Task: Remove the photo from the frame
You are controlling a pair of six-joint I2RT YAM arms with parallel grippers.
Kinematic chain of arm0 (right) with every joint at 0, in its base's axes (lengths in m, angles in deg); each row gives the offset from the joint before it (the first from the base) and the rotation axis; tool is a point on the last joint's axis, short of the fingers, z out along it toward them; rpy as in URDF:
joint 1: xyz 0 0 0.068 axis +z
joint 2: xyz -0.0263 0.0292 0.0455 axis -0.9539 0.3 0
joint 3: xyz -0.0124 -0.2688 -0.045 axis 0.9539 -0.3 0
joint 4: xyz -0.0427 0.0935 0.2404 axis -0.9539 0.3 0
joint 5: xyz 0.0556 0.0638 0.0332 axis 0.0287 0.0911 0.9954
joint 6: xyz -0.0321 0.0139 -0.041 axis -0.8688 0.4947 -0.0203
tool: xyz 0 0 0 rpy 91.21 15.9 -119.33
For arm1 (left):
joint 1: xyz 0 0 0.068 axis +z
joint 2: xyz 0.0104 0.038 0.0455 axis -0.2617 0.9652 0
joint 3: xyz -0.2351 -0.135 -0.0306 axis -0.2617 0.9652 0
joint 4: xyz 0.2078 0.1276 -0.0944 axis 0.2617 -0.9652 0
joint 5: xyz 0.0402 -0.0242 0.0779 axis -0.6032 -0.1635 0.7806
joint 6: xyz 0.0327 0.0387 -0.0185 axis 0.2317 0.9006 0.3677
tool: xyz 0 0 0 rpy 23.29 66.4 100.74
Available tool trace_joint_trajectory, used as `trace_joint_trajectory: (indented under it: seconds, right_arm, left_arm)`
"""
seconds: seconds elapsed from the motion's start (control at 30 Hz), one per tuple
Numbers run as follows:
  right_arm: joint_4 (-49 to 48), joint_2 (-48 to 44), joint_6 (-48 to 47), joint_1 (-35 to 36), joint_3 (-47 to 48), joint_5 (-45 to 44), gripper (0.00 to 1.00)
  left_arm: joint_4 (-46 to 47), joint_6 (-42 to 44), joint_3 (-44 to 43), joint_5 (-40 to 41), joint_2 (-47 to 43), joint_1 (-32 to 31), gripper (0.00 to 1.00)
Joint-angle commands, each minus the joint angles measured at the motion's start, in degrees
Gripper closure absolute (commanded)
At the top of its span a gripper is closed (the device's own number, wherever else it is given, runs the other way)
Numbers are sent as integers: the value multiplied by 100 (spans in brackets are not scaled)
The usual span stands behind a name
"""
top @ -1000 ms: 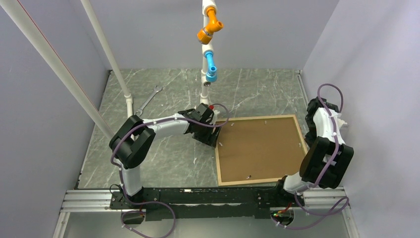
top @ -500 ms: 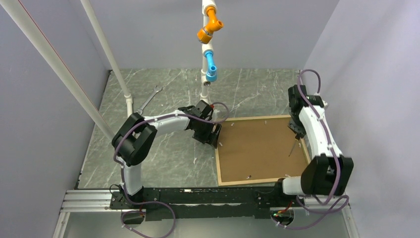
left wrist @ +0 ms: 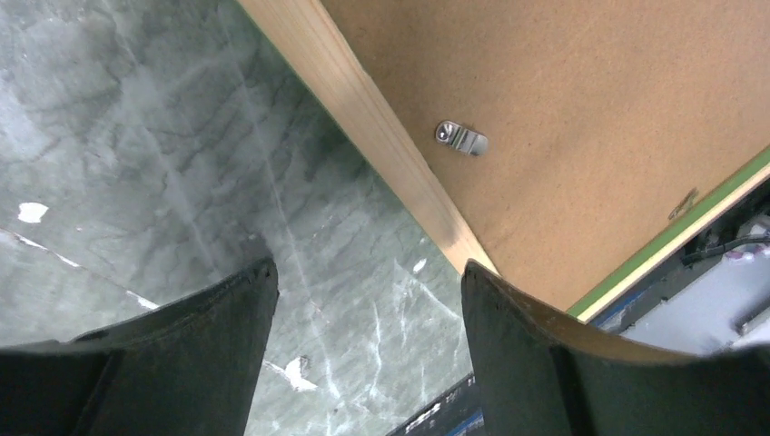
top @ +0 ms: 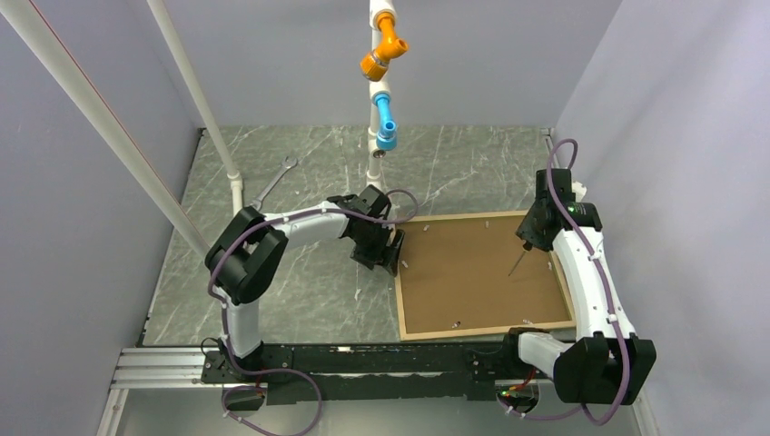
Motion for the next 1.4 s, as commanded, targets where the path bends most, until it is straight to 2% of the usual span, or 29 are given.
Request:
trace_joint_trajectory:
  seconds: [0.0,0.17,0.27,0.4,0.53,0.63,0.97,1.1,1.37]
  right_arm:
    - [-641,-166,-488,52,14,219,100]
    - [-1146,-437,-363,175,-425,580,100]
    - [-940,-624,-117,229,-220,668,100]
    - [-958,-1223,-41,251,-107,718,100]
    - [-613,-1519,-84,252,399,623,100]
    - [-367,-1702,-62,252,704,527,100]
    - [138,-2426,50,251,1329,306,100]
    - [223,-2558,112,254,1294,417,100]
    - [281,-2738,225,254,1140,481,100]
  left_arm:
    - [330,-674,370,519,-428,-223,21]
    - [1101,-217,654,1803,-1117,-1029,21]
    - [1652,354,856,2313,-1429,-1682,21]
    - [2266,1309,1164,2720,-1749,-2597,22]
    - [2406,1992,1046,2864,-1548,-3185,22]
    - [2233,2329,559,3099,-1023,-3449,23]
    - [2678,2660,-578,3034,195,-4011,24]
    - [2661,2717,-1043,3072,632,-4190,25]
    - [2661,2585,-1431,2968,1153,-4251,27]
